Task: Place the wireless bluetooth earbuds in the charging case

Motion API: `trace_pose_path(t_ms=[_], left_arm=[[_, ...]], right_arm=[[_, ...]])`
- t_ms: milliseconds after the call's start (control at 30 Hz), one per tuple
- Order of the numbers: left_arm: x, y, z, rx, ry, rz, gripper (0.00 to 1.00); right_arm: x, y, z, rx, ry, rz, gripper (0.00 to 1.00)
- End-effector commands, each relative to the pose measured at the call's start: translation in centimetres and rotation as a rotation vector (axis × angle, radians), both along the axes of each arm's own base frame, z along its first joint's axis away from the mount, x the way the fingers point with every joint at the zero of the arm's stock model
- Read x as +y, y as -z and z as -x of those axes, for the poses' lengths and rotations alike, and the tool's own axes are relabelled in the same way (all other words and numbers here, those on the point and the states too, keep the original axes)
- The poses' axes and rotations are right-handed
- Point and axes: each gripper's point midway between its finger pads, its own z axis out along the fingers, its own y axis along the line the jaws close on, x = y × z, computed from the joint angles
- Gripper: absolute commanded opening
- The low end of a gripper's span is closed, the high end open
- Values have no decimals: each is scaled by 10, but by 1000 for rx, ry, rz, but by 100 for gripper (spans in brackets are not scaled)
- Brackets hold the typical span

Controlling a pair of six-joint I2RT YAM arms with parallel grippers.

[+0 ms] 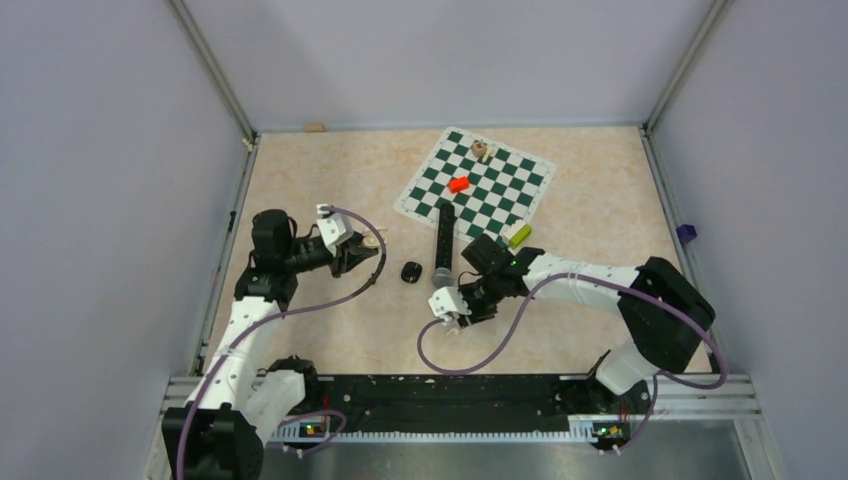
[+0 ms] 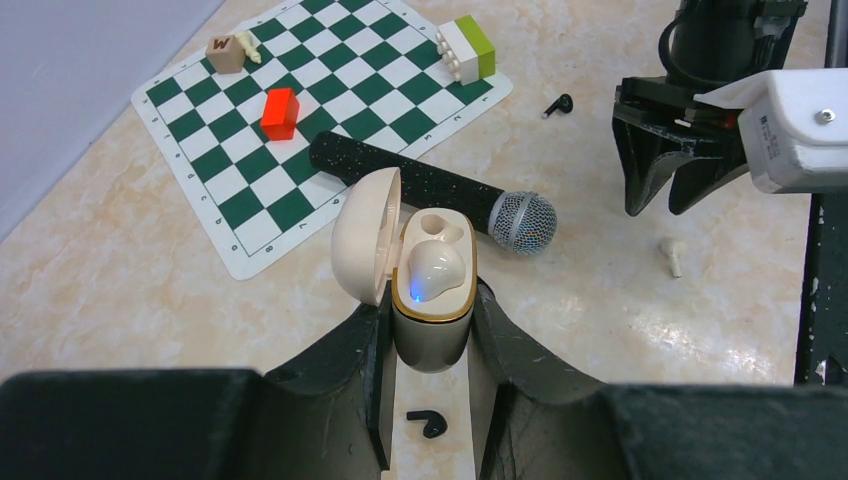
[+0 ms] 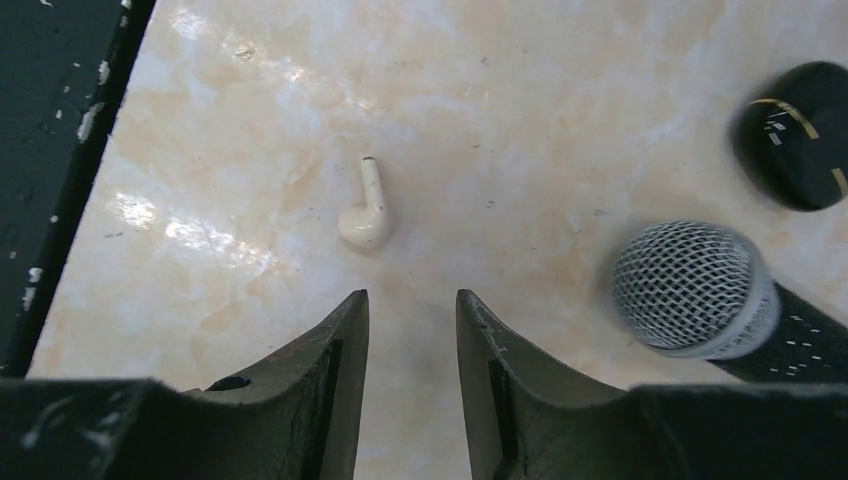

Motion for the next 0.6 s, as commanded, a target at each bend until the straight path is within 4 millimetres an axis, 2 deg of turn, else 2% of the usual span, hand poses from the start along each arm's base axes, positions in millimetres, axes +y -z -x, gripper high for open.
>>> trace_pose_path(t_ms=[0,200,567], left_arm=[[-1,-11,2,-55,21,10,0],[-1,-11,2,-57,20,9,0],[0,-10,2,-61,20,7,0]], right_arm=[[1,4,18,151,28,9,37],[-3,14,27,187,16,11,37],[9,17,27,216,55,-6,38]])
